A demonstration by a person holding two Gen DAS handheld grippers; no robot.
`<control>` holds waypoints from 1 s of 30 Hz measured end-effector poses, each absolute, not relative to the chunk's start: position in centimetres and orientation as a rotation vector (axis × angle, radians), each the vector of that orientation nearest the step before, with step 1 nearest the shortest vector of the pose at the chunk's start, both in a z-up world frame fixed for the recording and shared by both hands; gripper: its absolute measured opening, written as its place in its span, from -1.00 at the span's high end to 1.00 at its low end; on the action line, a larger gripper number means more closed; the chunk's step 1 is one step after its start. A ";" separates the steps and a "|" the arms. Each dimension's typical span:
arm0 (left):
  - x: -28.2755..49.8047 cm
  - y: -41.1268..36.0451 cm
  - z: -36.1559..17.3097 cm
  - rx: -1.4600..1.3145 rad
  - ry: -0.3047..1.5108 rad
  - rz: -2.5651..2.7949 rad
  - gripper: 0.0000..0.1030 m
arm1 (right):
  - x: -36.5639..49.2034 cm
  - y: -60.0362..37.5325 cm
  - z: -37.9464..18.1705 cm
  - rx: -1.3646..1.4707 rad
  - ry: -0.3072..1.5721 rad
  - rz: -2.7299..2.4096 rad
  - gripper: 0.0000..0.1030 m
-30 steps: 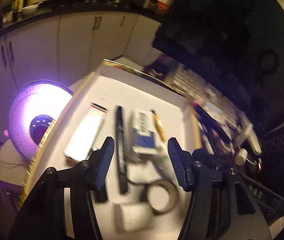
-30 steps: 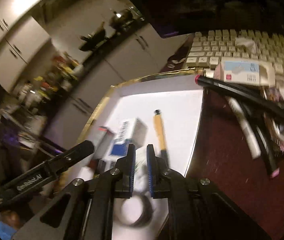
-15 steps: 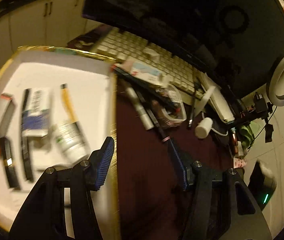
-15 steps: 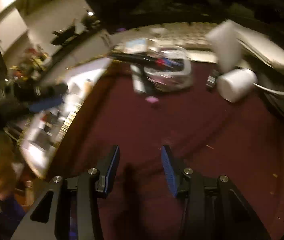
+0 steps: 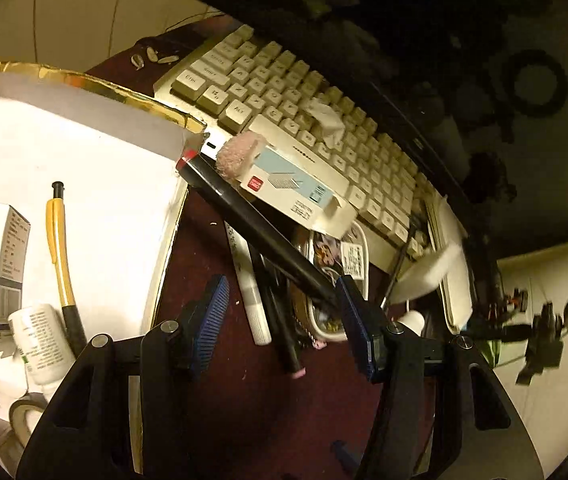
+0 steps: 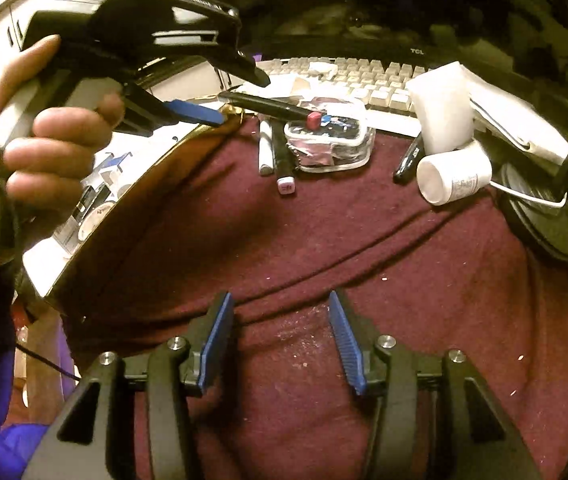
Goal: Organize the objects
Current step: 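Move both open tools back over the desk, then grasp the red-capped black marker with the left tool while the right tool grasps the pink-ended black marker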
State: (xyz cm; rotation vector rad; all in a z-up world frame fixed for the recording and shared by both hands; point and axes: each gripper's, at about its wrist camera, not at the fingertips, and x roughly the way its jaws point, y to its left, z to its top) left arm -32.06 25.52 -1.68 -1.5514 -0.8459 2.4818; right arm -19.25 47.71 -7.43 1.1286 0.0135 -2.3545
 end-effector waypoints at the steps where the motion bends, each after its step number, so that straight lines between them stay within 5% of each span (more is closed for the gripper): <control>1: -32.2 25.5 -1.7 -1.553 -0.855 2.482 -0.08 | -19.2 48.1 -7.4 1.126 -0.012 -2.343 0.01; 6: -33.7 26.2 -2.0 -1.568 -0.829 2.518 -0.07 | -19.3 48.6 -7.4 1.124 -0.051 -2.327 0.00; 15: -34.6 26.6 -1.7 -1.578 -0.739 2.576 0.74 | -19.2 48.4 -7.4 1.124 -0.028 -2.335 0.00; 30: -26.0 26.2 -0.3 -1.432 -0.618 2.441 0.74 | -20.1 47.9 -6.5 1.142 -0.057 -2.378 0.01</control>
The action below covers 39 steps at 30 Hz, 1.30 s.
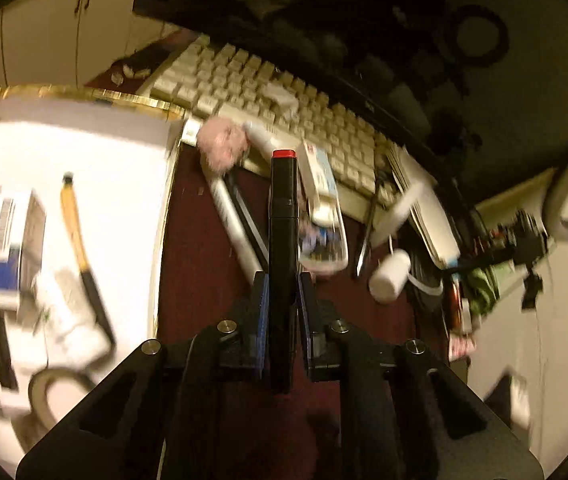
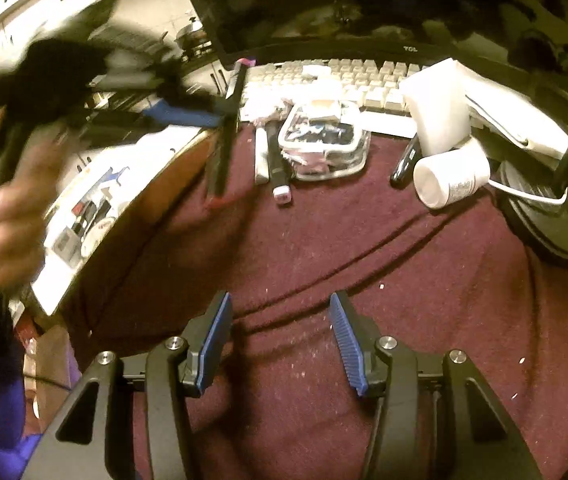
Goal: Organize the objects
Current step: 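Grasp the red-capped black marker with the left tool while the right tool grasps the pink-ended black marker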
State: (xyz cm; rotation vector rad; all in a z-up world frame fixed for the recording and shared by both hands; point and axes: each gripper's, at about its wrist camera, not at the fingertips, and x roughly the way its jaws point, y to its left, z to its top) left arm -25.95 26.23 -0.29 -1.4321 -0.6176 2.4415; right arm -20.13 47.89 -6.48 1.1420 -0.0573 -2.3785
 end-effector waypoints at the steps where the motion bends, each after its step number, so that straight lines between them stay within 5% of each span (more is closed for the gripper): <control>1: -25.3 25.9 -0.4 -1.440 -0.619 2.427 0.74 | -20.3 47.8 -6.2 1.127 -0.062 -2.381 0.01; 7: -21.4 24.4 -0.5 -1.407 -0.624 2.409 0.74 | -23.3 46.1 -5.5 1.093 -0.036 -2.393 0.06; 10: -20.1 23.7 -0.6 -1.386 -0.644 2.407 0.74 | -25.1 44.8 -5.5 1.118 -0.039 -2.371 0.43; 18: -19.6 22.6 -1.0 -1.376 -0.679 2.379 0.74 | -28.4 42.3 -6.2 1.200 0.014 -2.387 0.49; 20: -19.5 22.7 -1.1 -1.384 -0.677 2.374 0.74 | -28.5 42.1 -6.4 1.213 0.025 -2.388 0.79; 39: -21.1 28.3 -3.0 -1.540 -0.395 2.379 0.74 | -19.3 48.6 -6.1 1.254 -0.095 -2.376 0.77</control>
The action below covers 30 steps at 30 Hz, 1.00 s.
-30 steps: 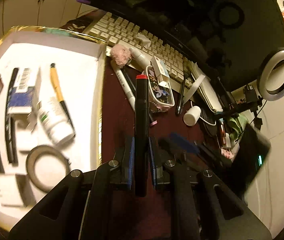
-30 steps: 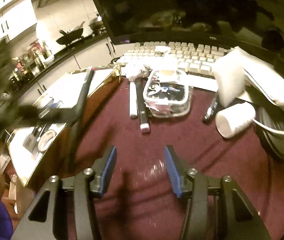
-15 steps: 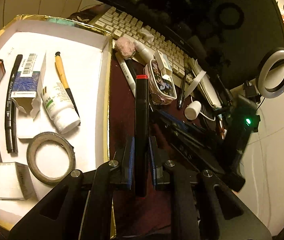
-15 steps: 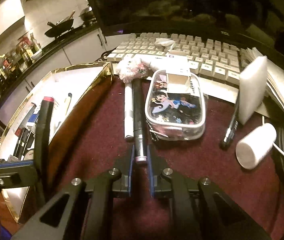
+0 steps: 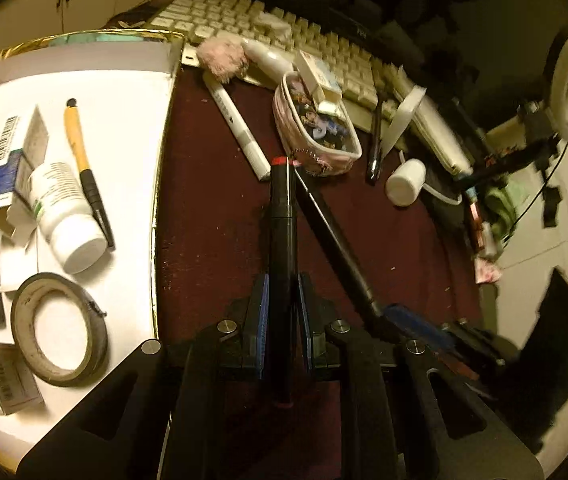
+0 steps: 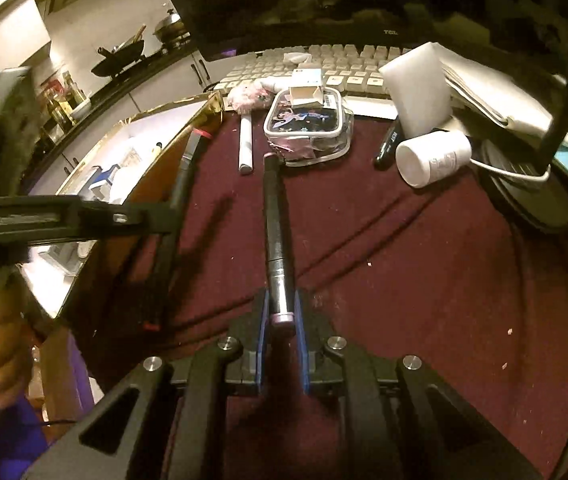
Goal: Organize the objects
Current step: 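Grasp the red-capped black marker with the left tool while the right tool grasps the pink-ended black marker, then carry both markers into the white tray and open both tools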
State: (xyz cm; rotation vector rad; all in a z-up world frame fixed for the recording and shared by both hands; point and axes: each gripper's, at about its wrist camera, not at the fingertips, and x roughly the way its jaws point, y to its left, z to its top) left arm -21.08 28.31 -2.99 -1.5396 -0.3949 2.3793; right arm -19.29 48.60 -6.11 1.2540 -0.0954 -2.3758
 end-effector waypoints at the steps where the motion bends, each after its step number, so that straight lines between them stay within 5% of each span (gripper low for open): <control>1: -21.1 28.5 -3.1 -1.545 -0.378 2.382 0.74 | -19.4 48.5 -5.9 1.243 -0.101 -2.384 0.77; 3: -21.2 28.7 -3.4 -1.567 -0.376 2.371 0.74 | -19.7 48.0 -5.7 1.217 -0.095 -2.377 0.76; 8: -20.8 29.4 -3.8 -1.586 -0.350 2.374 0.74 | -21.2 46.4 -5.6 1.197 -0.022 -2.373 0.22; 17: -20.0 30.8 -4.0 -1.569 -0.174 2.418 0.65 | -23.0 46.1 -7.0 1.203 -0.012 -2.396 0.24; 22: -20.6 31.6 -4.4 -1.579 -0.112 2.424 0.62 | -22.5 46.3 -7.0 1.220 0.097 -2.400 0.63; 30: -20.9 32.0 -4.7 -1.519 -0.068 2.469 0.69 | -22.1 48.0 -5.7 1.188 -0.007 -2.376 0.64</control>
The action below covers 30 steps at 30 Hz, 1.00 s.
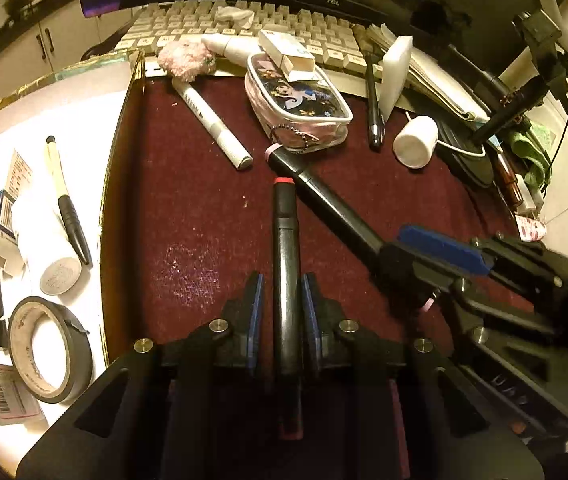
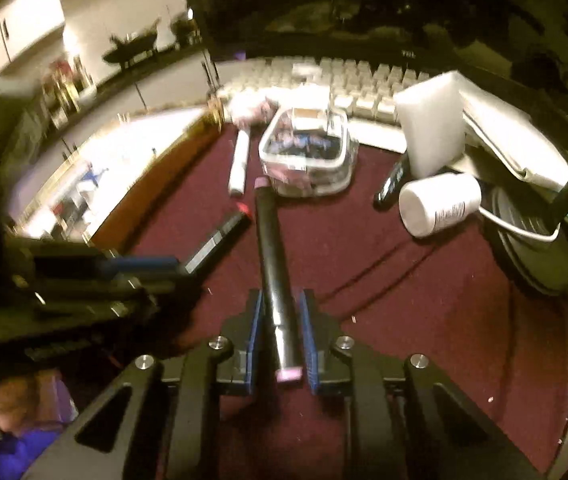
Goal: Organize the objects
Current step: 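Carry both markers into the white tray and open both tools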
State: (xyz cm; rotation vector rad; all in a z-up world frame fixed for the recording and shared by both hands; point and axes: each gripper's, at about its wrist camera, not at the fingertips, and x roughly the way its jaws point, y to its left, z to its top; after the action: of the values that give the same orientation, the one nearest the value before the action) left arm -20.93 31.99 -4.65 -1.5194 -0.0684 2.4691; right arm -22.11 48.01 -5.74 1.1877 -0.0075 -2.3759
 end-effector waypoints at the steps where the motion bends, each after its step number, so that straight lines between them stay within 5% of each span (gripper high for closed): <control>1: -20.9 32.0 -4.7 -1.517 -0.057 2.474 0.72 | -22.6 47.7 -5.7 1.183 -0.016 -2.366 0.63; 16: -19.6 29.6 -3.4 -1.451 -0.306 2.423 0.73 | -22.1 46.2 -7.1 1.206 -0.026 -2.365 0.73; 30: -17.5 22.0 1.0 -1.280 -0.558 2.499 0.73 | -21.6 41.8 -2.5 1.050 -0.107 -2.343 0.73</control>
State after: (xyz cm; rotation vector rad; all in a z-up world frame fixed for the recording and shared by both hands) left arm -17.55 22.04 1.05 -1.2801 -0.5581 2.4992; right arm -21.61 41.79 -2.52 1.0498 -0.1073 -2.3429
